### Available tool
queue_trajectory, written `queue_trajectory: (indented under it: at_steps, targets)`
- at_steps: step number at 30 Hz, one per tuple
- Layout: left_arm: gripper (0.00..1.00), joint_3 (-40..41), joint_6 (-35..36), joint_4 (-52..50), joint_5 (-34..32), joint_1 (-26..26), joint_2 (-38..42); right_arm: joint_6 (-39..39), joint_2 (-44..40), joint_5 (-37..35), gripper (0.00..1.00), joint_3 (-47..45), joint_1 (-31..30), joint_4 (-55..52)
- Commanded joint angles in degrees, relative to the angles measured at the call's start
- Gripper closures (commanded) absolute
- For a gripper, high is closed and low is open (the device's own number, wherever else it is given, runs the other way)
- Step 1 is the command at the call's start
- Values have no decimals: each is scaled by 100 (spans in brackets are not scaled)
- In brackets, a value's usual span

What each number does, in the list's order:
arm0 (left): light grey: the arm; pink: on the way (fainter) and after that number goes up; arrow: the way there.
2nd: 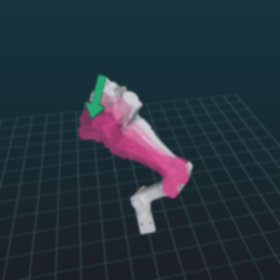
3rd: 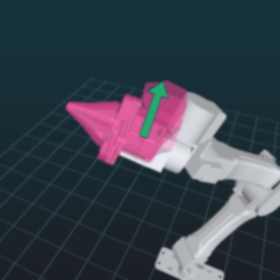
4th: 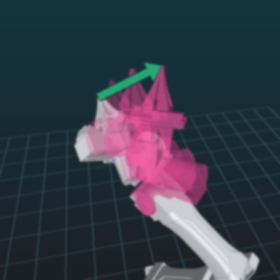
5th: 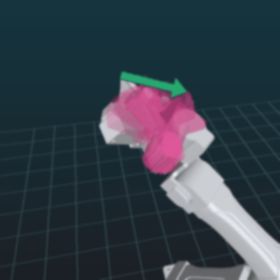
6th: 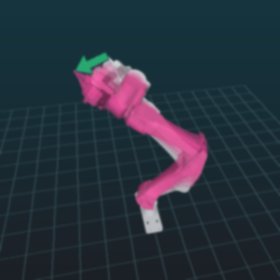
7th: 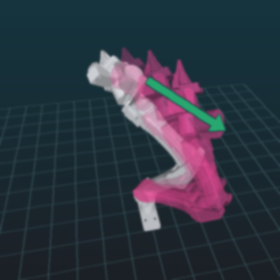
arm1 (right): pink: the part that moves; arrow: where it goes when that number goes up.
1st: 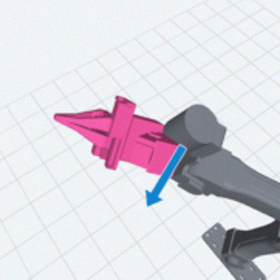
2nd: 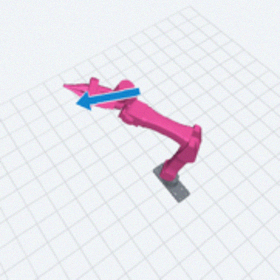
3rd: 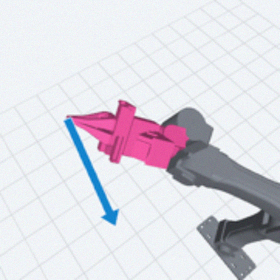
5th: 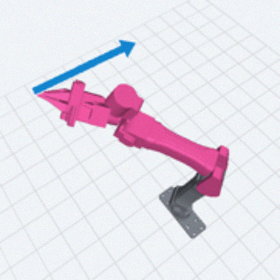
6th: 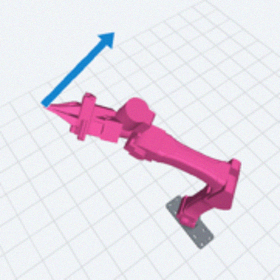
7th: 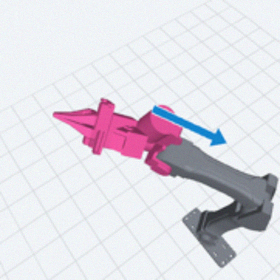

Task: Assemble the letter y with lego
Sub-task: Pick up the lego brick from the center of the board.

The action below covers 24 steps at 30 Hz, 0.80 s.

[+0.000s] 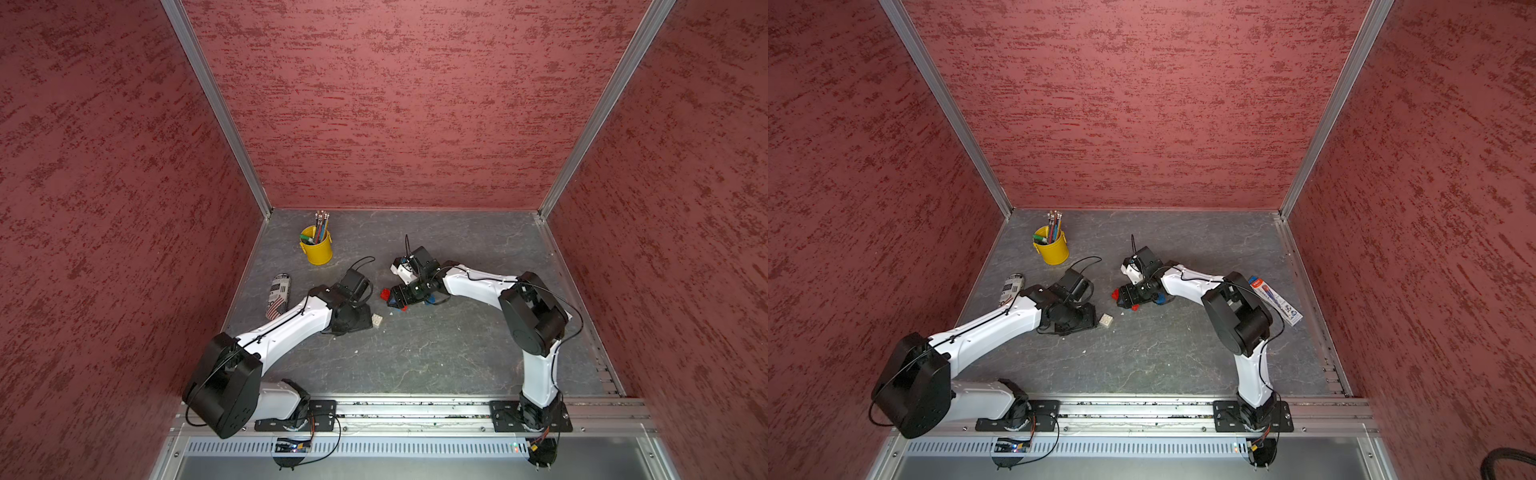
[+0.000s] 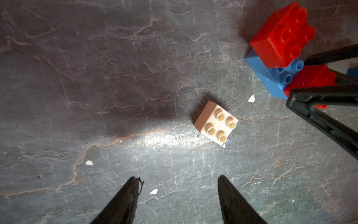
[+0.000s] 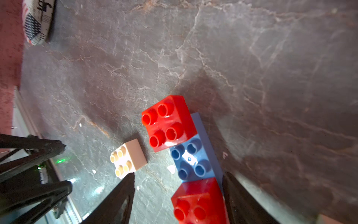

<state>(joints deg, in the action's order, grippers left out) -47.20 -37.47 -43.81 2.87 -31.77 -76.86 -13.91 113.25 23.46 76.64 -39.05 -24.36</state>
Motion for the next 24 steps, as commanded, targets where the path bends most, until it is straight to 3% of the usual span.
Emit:
queue_trajectory:
  at_steps: [1, 17, 24]
  targets:
    - [33, 85, 75, 83, 79, 44, 99, 282, -80, -597, 27, 369, -107, -308]
    - [33, 406, -58, 127, 150, 131, 347, 1026, 651, -1934, 32, 1226, -682, -1327]
    - [33, 490, -117, 245, 253, 132, 403, 1041, 725, -1942, 42, 1283, -705, -1275]
